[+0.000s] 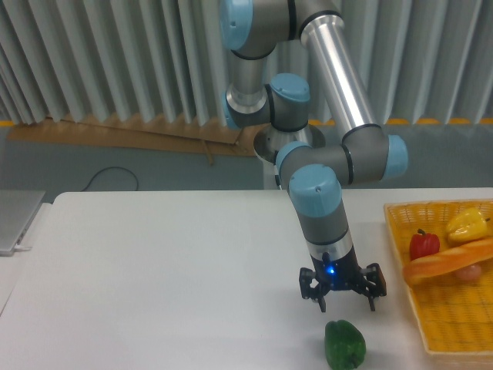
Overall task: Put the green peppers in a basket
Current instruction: 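Lower the open gripper down over the green pepper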
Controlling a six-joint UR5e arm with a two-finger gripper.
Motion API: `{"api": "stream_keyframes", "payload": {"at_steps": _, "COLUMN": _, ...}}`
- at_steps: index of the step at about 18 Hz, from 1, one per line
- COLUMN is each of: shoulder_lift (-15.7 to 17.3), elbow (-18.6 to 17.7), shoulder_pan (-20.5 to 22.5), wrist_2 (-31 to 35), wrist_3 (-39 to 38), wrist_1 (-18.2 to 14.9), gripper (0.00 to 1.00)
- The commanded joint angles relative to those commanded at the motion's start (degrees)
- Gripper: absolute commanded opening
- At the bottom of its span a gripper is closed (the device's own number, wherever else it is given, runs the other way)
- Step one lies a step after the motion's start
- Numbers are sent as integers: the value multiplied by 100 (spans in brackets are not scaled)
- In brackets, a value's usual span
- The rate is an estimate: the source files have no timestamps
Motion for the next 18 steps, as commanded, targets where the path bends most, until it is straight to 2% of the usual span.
{"api": "stream_keyframes", "payload": {"at_steps": 3, "shoulder_lift": -79, "elbow": 70, "shoulder_pan": 0, "wrist_2": 0, "wrist_3": 88, "wrist_1": 9, "gripper": 100}}
{"api": "stream_keyframes", "payload": {"at_steps": 9, "shoulder_lift": -88, "elbow": 9, "shoulder_pan": -35, "wrist_2": 9, "wrist_3": 843, "wrist_1": 0, "gripper": 100}}
{"api": "stream_keyframes", "payload": {"at_steps": 18, "shoulder_lift": -202, "elbow": 35, "shoulder_pan": -70, "wrist_2": 18, "wrist_3": 844, "wrist_1": 9, "gripper": 100}}
